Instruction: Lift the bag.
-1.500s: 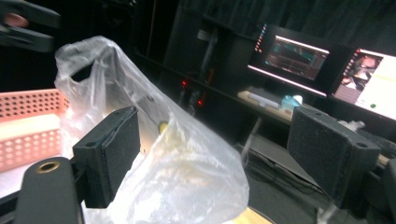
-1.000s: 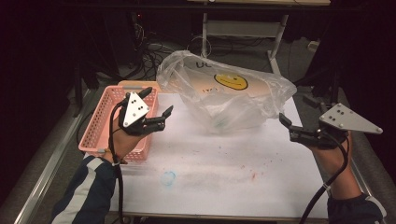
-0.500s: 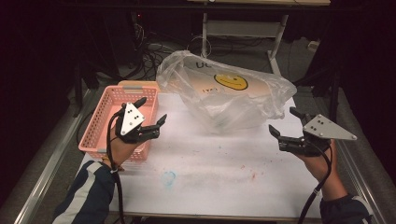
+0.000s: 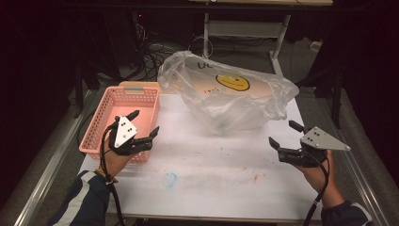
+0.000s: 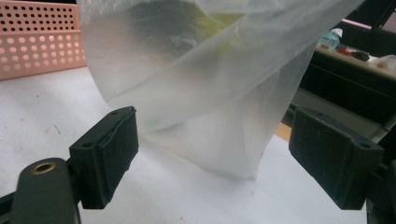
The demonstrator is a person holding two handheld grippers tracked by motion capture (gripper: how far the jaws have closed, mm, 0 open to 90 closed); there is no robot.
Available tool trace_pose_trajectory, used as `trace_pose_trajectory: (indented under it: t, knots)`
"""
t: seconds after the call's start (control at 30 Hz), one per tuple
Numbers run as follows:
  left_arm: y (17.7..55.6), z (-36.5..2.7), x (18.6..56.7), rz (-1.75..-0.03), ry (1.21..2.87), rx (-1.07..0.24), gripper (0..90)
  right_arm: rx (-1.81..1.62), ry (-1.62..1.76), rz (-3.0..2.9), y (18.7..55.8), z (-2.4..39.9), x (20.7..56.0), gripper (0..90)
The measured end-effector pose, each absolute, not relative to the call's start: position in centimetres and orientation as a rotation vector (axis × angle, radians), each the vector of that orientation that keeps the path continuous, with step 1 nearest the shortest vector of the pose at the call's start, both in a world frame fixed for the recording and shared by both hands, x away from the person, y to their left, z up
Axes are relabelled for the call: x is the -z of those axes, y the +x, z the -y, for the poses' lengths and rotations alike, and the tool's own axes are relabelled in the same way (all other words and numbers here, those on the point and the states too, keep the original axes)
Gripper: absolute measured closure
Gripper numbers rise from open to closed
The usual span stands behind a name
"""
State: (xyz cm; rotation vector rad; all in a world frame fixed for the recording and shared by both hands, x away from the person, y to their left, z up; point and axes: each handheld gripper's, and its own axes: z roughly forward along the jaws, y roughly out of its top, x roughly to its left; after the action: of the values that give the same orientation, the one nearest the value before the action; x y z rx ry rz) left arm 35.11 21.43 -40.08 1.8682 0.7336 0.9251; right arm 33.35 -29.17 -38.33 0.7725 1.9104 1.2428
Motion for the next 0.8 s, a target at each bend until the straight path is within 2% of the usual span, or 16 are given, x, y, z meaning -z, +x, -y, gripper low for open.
trace_pose_trajectory:
  t: [0.8]
  knots:
    - [31.2, -21.9, 44.5, -0.743, 2.010, -0.870, 17.7, -1.183, 0.761, -2.032, 30.5, 28.3, 44.7, 16.5]
